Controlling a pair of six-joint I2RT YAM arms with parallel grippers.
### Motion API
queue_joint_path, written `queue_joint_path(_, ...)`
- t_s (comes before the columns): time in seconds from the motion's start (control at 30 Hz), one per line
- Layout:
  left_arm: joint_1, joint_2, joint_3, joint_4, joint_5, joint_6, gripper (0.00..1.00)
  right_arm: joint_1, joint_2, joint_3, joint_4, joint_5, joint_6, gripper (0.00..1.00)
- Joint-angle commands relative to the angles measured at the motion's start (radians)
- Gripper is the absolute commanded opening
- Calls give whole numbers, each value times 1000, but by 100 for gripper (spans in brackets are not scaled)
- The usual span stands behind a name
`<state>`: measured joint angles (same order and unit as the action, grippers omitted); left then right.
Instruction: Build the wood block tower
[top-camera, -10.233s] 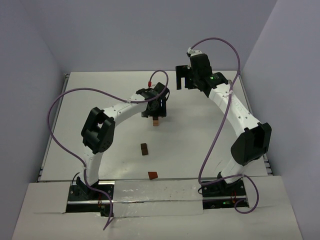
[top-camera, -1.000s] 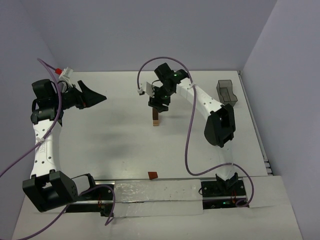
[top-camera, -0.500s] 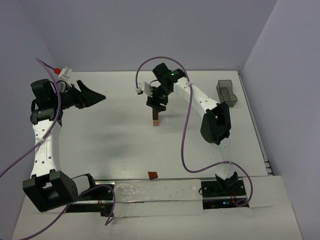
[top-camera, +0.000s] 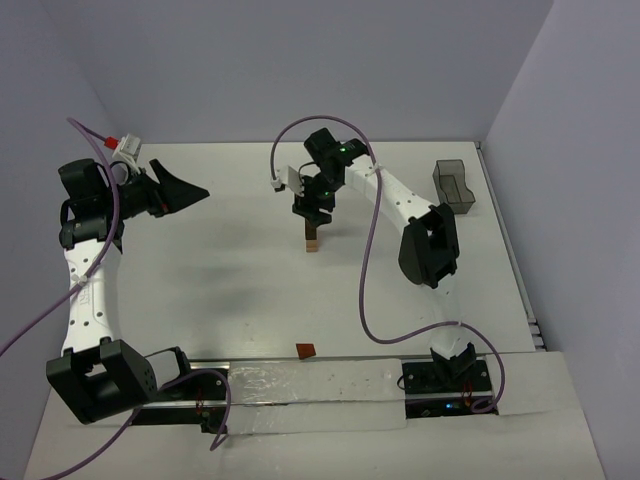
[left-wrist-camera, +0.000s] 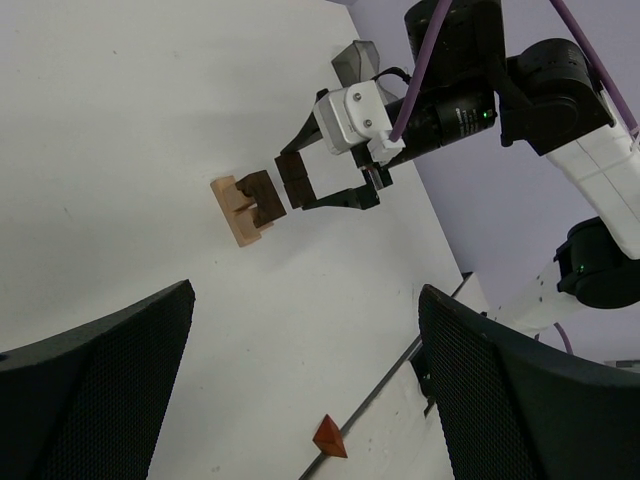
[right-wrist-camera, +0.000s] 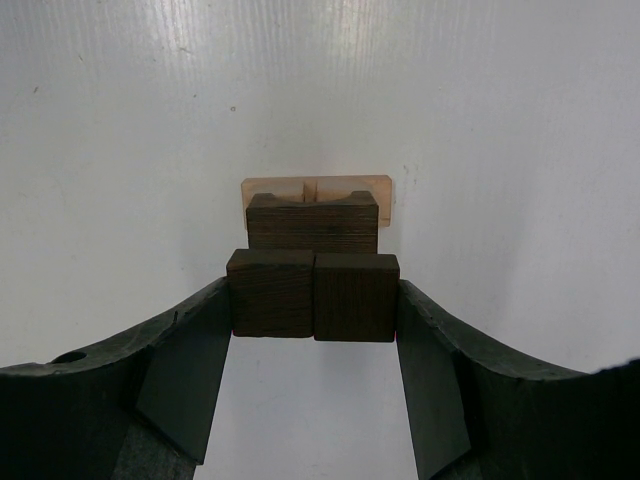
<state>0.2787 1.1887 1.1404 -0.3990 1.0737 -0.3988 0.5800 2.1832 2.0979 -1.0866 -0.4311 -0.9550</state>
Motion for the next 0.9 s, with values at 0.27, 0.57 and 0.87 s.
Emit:
queue_joint_path(0.27, 11, -4, 0, 40, 29, 2, 99, 9, 21, 16, -18, -3, -26, 50)
queue_joint_path(0.57, 10, -1, -5, 48, 34, -3, 99, 13, 32, 7, -15, -5, -27, 54)
queue_joint_path(0.87, 10, -6, -8, 49, 35, -3, 99, 18, 43, 15, -15, -13, -25, 57)
